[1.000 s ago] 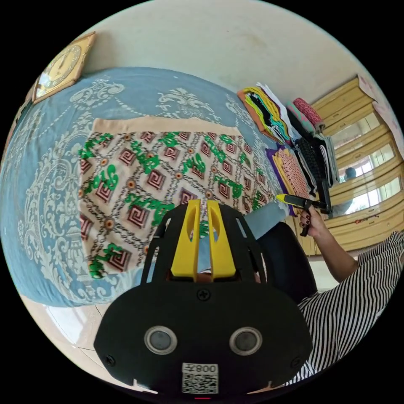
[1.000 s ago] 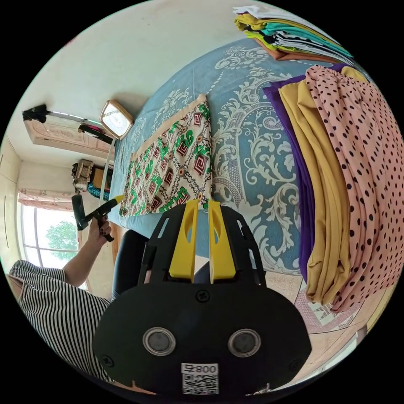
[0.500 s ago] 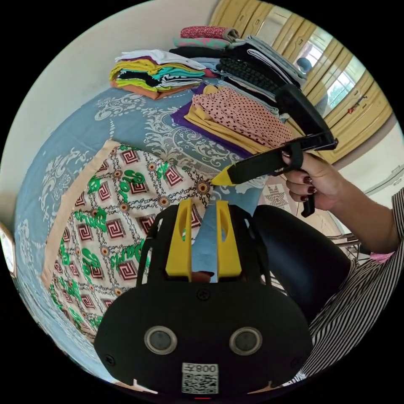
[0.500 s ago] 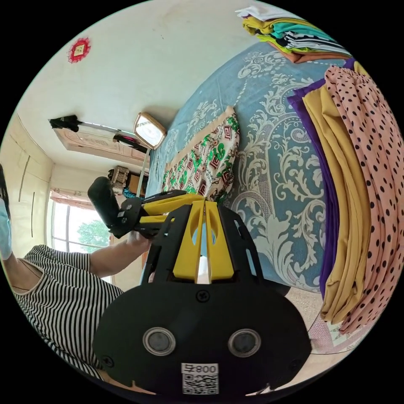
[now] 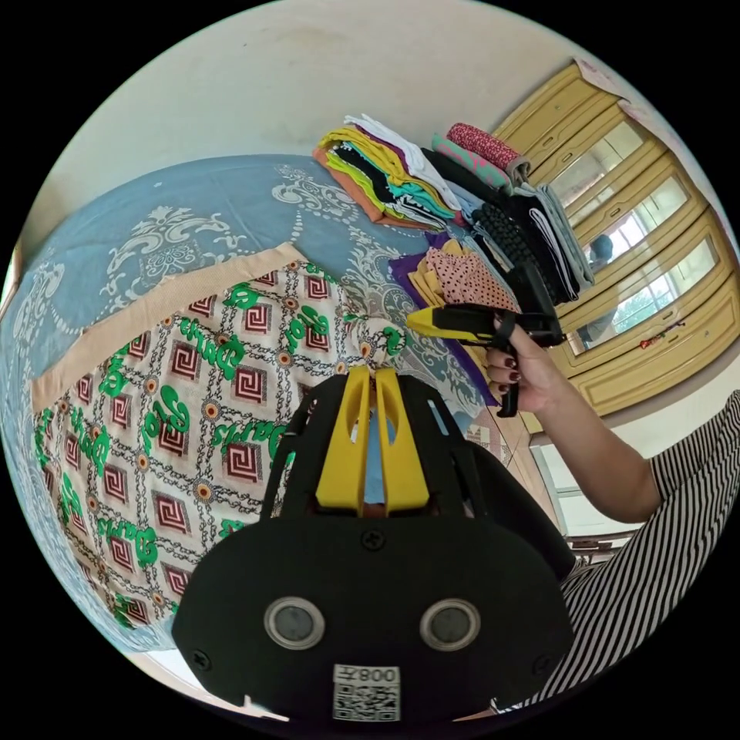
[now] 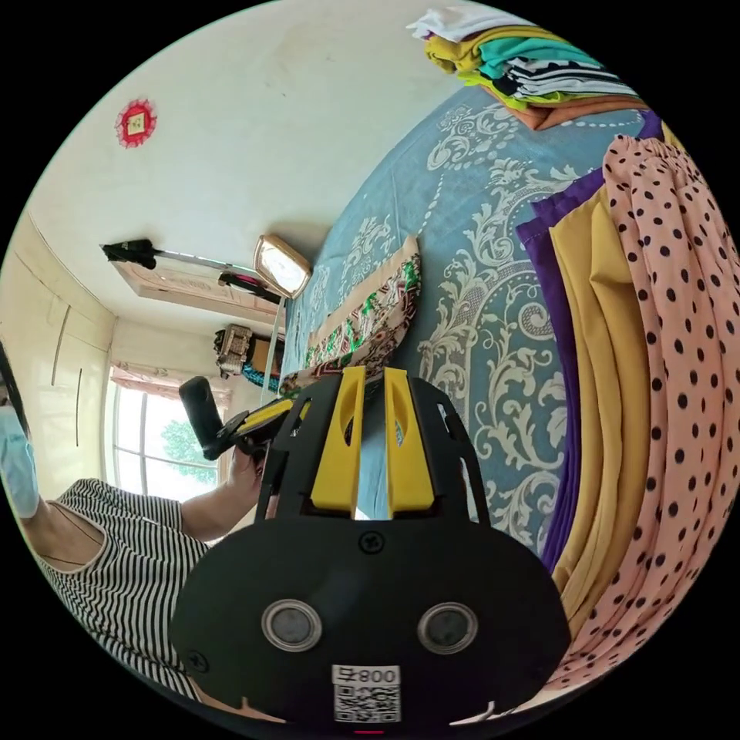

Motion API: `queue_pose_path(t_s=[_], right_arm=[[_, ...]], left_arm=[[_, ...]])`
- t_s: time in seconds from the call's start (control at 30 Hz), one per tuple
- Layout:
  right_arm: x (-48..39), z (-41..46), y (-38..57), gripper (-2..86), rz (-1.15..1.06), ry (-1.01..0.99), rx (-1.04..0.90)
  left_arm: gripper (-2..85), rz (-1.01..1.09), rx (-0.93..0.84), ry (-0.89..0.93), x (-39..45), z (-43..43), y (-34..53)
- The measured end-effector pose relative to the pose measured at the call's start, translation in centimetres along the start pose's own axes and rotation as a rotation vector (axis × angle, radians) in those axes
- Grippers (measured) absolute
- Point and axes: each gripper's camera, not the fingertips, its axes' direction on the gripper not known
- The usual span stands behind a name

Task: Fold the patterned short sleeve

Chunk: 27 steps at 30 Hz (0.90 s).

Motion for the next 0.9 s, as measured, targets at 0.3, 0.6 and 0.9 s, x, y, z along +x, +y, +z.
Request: queue_pose_path(t_s=[0.3, 0.6, 0.9], right_arm=[[3.5, 8.1, -11.3, 7.3, 0.057, -0.014, -0.05], [1.9, 17.5, -19.3, 6.4, 0.044, 0.023, -0.149], [-2.6, 24.3, -24.0, 2.0, 0.033, 0.022, -0.191]], left_arm=[[1.0, 0.033, -0.008, 0.019, 0.4, 1.7, 2.4], [0.9, 0.056, -0.029, 0.073, -1.1, 4.3, 6.0], [0.9, 0.046, -0.006, 0.129, -5.2, 5.2, 10.8]])
